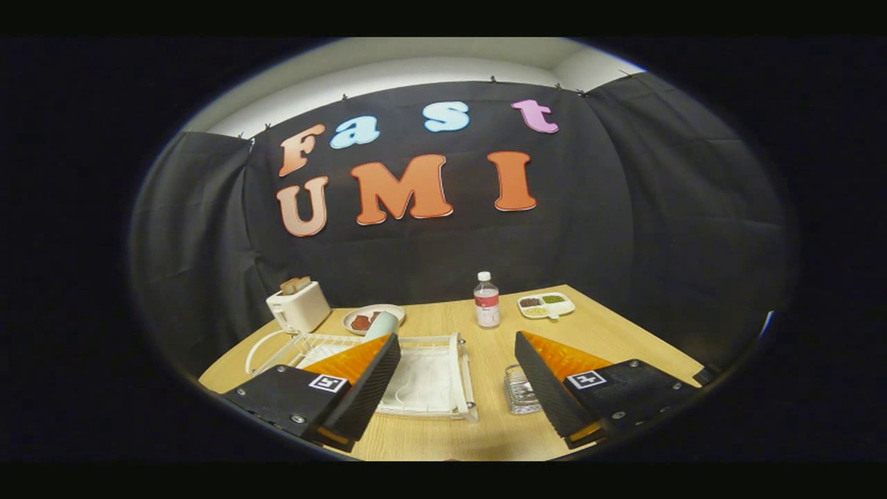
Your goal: Take the plate from the dish rack, then take the spoon from the basket and place it into the plate.
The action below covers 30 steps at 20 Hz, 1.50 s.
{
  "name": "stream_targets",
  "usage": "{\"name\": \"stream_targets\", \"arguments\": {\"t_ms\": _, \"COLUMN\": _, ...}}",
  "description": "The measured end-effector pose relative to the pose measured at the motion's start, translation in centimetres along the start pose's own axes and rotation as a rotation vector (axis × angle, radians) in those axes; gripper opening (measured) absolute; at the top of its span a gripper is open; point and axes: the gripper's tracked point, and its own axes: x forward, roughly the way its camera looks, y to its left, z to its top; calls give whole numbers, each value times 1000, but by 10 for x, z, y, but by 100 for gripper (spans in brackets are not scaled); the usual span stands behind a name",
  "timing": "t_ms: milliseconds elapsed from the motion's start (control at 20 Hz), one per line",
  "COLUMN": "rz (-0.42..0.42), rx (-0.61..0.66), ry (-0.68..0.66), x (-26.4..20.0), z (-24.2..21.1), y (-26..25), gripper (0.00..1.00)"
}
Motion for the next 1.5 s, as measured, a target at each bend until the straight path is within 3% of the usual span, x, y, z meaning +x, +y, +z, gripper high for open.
{"name": "stream_targets", "arguments": {"t_ms": 300, "rz": 8, "rx": -53, "ry": 67, "x": 41, "z": -9, "y": 59, "gripper": 99}}
{"name": "stream_targets", "arguments": {"t_ms": 700, "rz": -165, "rx": -166, "ry": 176, "x": 107, "z": -44, "y": 70, "gripper": 99}}
{"name": "stream_targets", "arguments": {"t_ms": 900, "rz": -182, "rx": -141, "ry": 273, "x": 121, "z": -72, "y": 77, "gripper": 96}}
{"name": "stream_targets", "arguments": {"t_ms": 1150, "rz": -149, "rx": -121, "ry": 353, "x": 125, "z": -93, "y": 94, "gripper": 67}}
{"name": "stream_targets", "arguments": {"t_ms": 1250, "rz": -170, "rx": -115, "ry": 347, "x": 124, "z": -90, "y": 94, "gripper": 49}}
{"name": "stream_targets", "arguments": {"t_ms": 1300, "rz": -173, "rx": -110, "ry": 345, "x": 126, "z": -88, "y": 94, "gripper": 35}}
{"name": "stream_targets", "arguments": {"t_ms": 1500, "rz": -198, "rx": -88, "ry": 321, "x": 125, "z": -75, "y": 94, "gripper": 29}}
